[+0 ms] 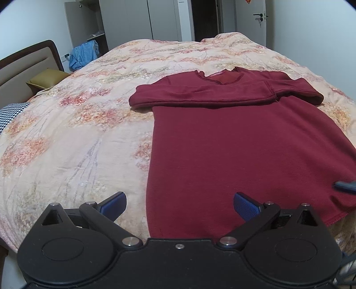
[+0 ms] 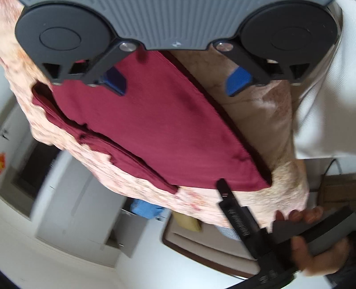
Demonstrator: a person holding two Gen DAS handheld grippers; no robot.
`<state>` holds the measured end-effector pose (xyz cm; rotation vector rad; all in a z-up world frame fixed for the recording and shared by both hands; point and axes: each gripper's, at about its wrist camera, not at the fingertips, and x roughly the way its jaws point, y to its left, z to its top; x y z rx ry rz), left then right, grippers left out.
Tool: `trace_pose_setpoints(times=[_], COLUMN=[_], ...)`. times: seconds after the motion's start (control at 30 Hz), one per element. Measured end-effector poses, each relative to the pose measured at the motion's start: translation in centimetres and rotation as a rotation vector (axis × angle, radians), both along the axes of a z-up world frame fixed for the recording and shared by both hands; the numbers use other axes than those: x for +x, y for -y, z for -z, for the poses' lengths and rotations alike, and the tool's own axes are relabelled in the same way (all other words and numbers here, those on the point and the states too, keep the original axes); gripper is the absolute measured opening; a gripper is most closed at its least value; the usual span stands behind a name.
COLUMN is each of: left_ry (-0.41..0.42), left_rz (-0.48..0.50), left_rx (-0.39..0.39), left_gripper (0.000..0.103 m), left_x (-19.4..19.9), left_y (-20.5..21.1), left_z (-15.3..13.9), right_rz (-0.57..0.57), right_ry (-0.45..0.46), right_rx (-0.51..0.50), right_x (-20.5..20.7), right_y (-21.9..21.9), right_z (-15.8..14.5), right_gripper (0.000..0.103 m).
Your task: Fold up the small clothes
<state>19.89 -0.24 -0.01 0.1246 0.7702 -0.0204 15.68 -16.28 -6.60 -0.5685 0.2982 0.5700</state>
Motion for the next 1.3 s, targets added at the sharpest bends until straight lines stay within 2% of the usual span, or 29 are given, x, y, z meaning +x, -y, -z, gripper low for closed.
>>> trace_pose_setpoints(times=[0.03,0.1,0.17,0.27,0.3,0.43,0.53,0.63,0.67,0.73,0.8,0.87,1.0,1.2,1.23,1.27,1.3], left_ry=[0.001,0.008,0.027,0.061,0.073,0.122,0.145,0.133,0.124,0.102,0.089,0.084,0.072,0.071,0.073,0.074,0.074], left_rz=[0.001,0.007,0.019,0.047,0.059,0.144,0.218,0.257,0.252,0.239,0.225,0.218,0.239,0.279,0.292,0.306,0.322], left_rx=[-0.004,-0.014,-0.029,-0.048,-0.054,-0.087,-0.072,-0.02,-0.013,-0.03,-0.061,-0.085,-0.107,-0.101,-0.097,-0.092,-0.087], left_gripper=[0.102,0.102,0.102,0.102,0.102,0.102,0.102,0.102,0.102,0.102,0.102,0.102,0.102,0.102,0.102,0.102,0.102], left_x=[-0.1,-0.3,-0.6,-1.3,-1.5,-2.8,-3.8,-4.4,-4.4,-4.2,-3.9,-3.8,-3.5,-3.6,-3.7,-3.8,-3.9], left_y=[0.0,-0.1,-0.3,-0.6,-0.7,-0.8,-0.5,0.1,0.1,-0.1,-0.5,-0.9,-0.9,-0.2,-0.1,0.1,0.3], left_z=[0.0,-0.1,-0.2,-0.5,-0.6,-1.0,-0.7,0.0,0.2,0.4,0.5,0.5,0.4,0.4,0.3,0.4,0.4], right_rz=[-0.011,-0.037,-0.069,-0.121,-0.134,-0.149,-0.157,-0.157,-0.159,-0.16,-0.165,-0.17,-0.161,-0.158,-0.151,-0.14,-0.136], right_ry=[-0.002,-0.014,-0.03,-0.083,-0.117,-0.315,-0.384,-0.38,-0.372,-0.358,-0.361,-0.36,-0.297,-0.18,-0.169,-0.158,-0.163], right_rx=[0.006,0.027,0.049,0.068,0.087,0.217,0.284,0.272,0.258,0.228,0.195,0.162,0.082,-0.092,-0.104,-0.107,-0.1], right_x=[0.3,0.7,1.0,1.9,2.4,5.6,7.2,7.2,7.1,6.5,5.8,5.2,3.8,2.3,2.2,2.2,2.3], right_y=[-0.1,-0.2,-0.2,0.0,0.1,1.8,3.2,3.8,3.8,3.5,3.1,3.0,2.5,0.6,0.4,0.3,0.3], right_z=[0.0,-0.4,-1.1,-2.1,-2.5,-3.9,-4.5,-4.6,-4.4,-4.0,-3.3,-2.8,-1.8,0.0,0.1,0.0,-0.4], right_gripper=[0.076,0.053,0.042,0.021,0.019,0.016,0.016,0.016,0.019,0.027,0.041,0.048,0.05,0.048,0.042,0.028,0.018])
